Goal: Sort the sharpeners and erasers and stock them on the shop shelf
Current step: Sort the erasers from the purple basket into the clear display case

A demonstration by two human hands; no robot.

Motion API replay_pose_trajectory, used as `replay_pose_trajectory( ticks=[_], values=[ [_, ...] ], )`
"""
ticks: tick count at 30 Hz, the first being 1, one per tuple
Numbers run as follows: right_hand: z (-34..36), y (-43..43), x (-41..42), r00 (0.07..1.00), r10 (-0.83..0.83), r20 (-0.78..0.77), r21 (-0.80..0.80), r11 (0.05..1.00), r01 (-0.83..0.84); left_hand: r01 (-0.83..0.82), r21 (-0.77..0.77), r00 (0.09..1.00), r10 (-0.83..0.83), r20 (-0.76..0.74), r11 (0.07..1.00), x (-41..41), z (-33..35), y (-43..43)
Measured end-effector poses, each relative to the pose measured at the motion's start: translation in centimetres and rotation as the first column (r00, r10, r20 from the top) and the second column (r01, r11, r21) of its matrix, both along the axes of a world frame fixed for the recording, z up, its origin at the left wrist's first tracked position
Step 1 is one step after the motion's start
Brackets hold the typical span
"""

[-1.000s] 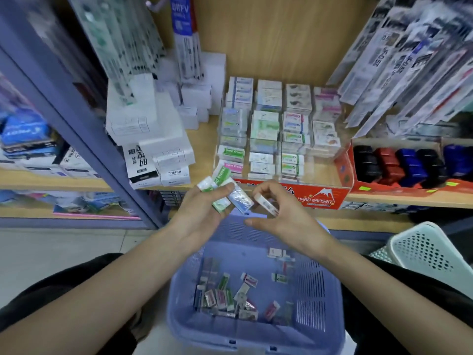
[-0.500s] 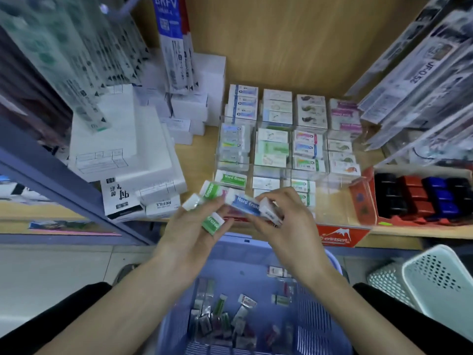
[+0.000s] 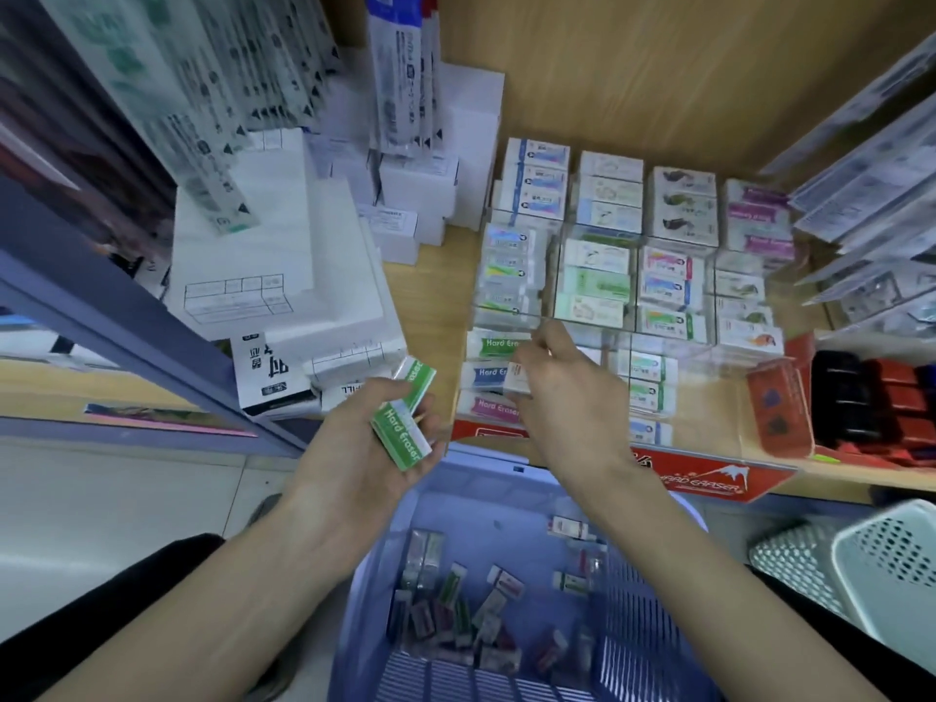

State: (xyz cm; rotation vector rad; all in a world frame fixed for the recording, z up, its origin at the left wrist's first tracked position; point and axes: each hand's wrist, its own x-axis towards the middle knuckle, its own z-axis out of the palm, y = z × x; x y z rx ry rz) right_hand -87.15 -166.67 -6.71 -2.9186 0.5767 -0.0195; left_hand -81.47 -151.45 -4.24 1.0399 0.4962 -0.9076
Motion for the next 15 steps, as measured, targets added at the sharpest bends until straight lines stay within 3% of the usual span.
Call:
replay_pose_trajectory(
  ticks=[4, 6, 8, 9, 10, 12, 15],
  values=[
    [0.6, -0.3, 0.0, 0.998, 0.015, -0.058, 0.045, 0.999, -0.012, 0.058, -0.085, 0.998, -0.056, 0.025, 0.995, -0.3, 0.6, 0.0],
    [1.5, -0.6, -0.4, 0.996, -0.001, 0.093, 0.258, 0.966, -0.023, 0.094, -0.073, 0.994, -0.09, 0.056, 0.993, -0.4, 0.6, -0.1],
    [2.8, -0.7, -1.0, 0.97, -0.025, 0.24, 0.594, 0.794, -0.126, 0.147, -0.067, 0.985, -0.14, 0.098, 0.987, -0.5, 0.5, -0.1],
    [3.4, -0.7, -1.2, 0.967, 0.012, 0.256, 0.689, 0.699, -0.191, 0.184, -0.071, 0.977, -0.175, 0.12, 0.98, -0.6, 0.5, -0.1],
    [3.7, -0.7, -1.4, 0.962, 0.088, 0.259, 0.694, 0.676, -0.249, 0.229, -0.077, 0.966, -0.217, 0.139, 0.97, -0.7, 0.6, 0.0],
    [3.7, -0.6, -1.5, 0.931, 0.253, 0.264, 0.554, 0.75, -0.361, 0.322, -0.079, 0.938, -0.305, 0.166, 0.944, -0.8, 0.8, 0.1],
    [3.2, -1.0, -1.7, 0.923, 0.271, 0.272, 0.502, 0.779, -0.376, 0.353, -0.037, 0.922, -0.342, 0.18, 0.935, -1.1, 1.0, -0.2]
  ],
)
